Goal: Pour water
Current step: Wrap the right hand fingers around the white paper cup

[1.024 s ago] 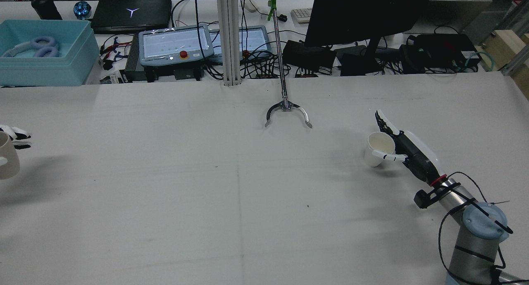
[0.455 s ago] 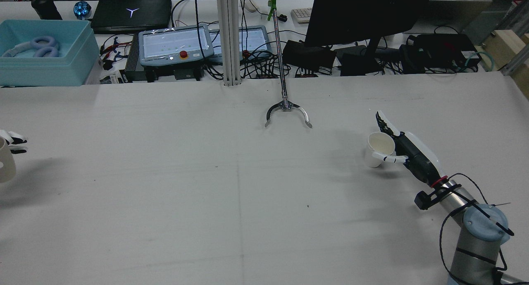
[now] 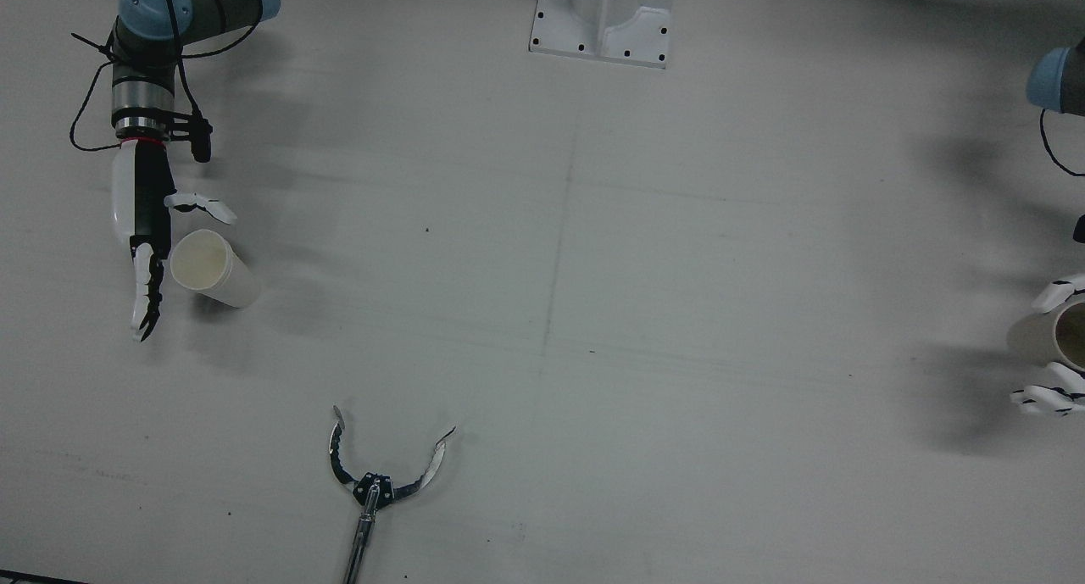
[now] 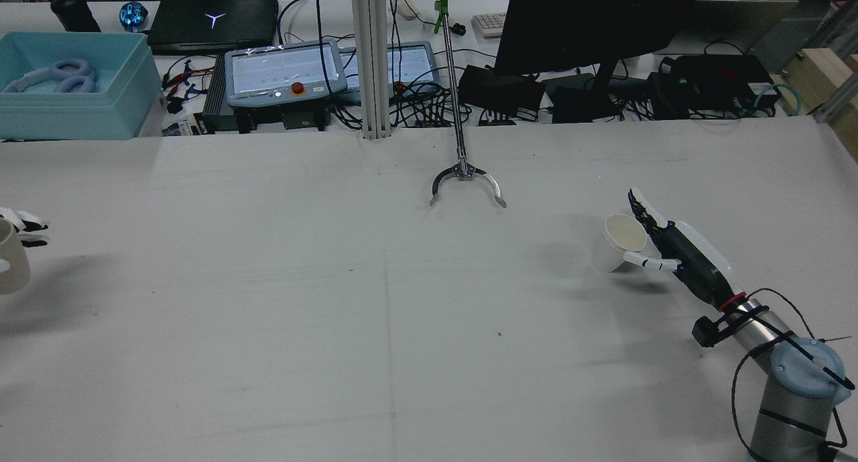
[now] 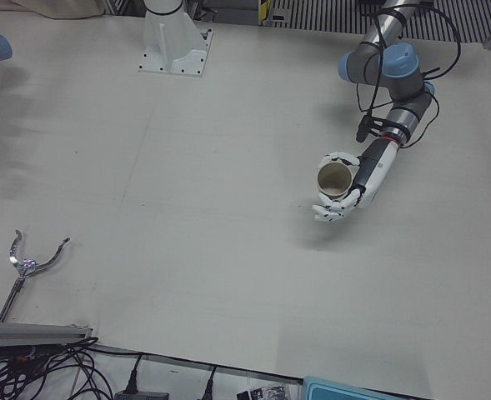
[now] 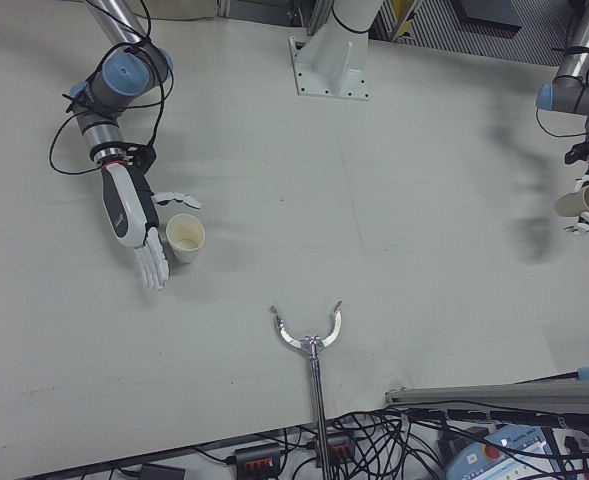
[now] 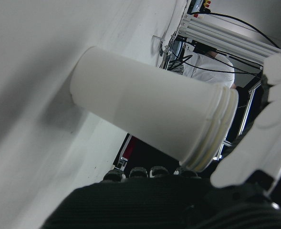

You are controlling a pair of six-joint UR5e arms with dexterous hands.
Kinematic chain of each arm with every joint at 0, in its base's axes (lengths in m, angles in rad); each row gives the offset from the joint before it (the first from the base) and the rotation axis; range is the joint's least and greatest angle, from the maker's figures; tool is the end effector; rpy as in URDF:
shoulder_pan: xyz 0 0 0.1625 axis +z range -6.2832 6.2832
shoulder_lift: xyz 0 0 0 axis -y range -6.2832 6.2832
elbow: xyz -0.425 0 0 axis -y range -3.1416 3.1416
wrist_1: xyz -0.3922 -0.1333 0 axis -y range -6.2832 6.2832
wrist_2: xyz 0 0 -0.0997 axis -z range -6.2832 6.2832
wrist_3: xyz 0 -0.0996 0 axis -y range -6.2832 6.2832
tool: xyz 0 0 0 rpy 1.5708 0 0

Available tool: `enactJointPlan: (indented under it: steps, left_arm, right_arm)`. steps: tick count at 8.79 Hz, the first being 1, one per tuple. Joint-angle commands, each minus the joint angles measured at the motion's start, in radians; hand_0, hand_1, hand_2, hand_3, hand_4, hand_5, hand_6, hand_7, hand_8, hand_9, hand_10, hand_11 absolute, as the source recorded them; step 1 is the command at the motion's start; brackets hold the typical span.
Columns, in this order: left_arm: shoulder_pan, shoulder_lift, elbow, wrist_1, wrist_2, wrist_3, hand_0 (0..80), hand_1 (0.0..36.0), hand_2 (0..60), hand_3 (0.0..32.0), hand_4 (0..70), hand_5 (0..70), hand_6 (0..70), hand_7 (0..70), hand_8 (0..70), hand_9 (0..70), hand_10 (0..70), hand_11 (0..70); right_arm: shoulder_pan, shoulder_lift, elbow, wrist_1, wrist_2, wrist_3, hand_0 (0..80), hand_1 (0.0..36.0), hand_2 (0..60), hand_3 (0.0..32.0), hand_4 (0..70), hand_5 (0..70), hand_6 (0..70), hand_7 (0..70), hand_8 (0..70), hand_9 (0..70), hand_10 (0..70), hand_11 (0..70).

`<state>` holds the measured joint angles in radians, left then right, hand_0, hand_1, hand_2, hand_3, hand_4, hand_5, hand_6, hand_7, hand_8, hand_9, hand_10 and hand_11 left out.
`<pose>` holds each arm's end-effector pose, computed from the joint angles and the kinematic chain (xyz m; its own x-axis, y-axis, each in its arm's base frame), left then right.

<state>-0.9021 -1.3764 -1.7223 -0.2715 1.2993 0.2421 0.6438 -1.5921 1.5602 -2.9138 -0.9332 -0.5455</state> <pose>0.1384 -0.4333 0.6717 -0.9247 -0.3382 -0.1745 0.0836 0.2667 -0.9601 -0.2690 -0.4427 0.6821 -0.8923 0.1892 0.4099 -0.3595 0.2515 -0.8986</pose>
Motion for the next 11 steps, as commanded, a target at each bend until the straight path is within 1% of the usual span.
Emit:
enactJointPlan:
  steps: [1,2,4,7,11]
  left_arm:
    - [-0.001,0.0,0.0,0.003,0.0,0.0,45.8,20.2,53.3,0.0,24.2,48.0,24.2,36.0,18.1,27.9,18.2,27.5]
    - [-0.001,0.005,0.0,0.003,0.0,-0.001,45.7,20.2,53.4,0.0,24.0,47.6,23.9,35.7,18.0,27.7,18.3,27.6]
    - [-0.001,0.005,0.0,0.003,0.0,0.0,45.7,19.9,53.0,0.0,23.8,47.3,23.8,35.3,17.9,27.7,18.3,27.5]
    - [0.0,0.005,0.001,0.003,0.0,0.0,45.4,19.5,52.4,0.0,23.8,46.5,23.7,35.1,18.1,27.9,18.5,27.7]
    - [0.0,0.004,0.003,0.003,0.0,0.002,45.0,19.3,52.3,0.0,23.6,45.5,23.5,34.9,18.2,28.0,18.6,27.9]
  right_arm:
    - [-0.01,-0.005,-0.003,0.001,0.001,-0.001,34.4,13.0,22.8,0.0,0.0,0.0,0.0,0.0,0.0,0.0,0.0,0.0]
    - [-0.015,0.001,-0.003,-0.001,0.001,-0.004,34.9,13.0,22.8,0.0,0.0,0.0,0.0,0.0,0.0,0.0,0.0,0.0]
    - [-0.021,0.003,-0.003,-0.001,0.023,-0.005,37.2,13.4,22.9,0.0,0.0,0.0,0.0,0.0,0.0,0.0,0.0,0.0]
    - [-0.015,0.0,-0.003,-0.001,0.025,0.001,40.5,14.9,22.3,0.0,0.0,0.0,0.0,0.0,0.0,0.0,0.0,0.0]
    - [-0.006,0.003,-0.005,-0.004,0.027,-0.005,39.7,14.3,22.7,0.0,0.0,0.0,0.0,0.0,0.0,0.0,0.0,0.0]
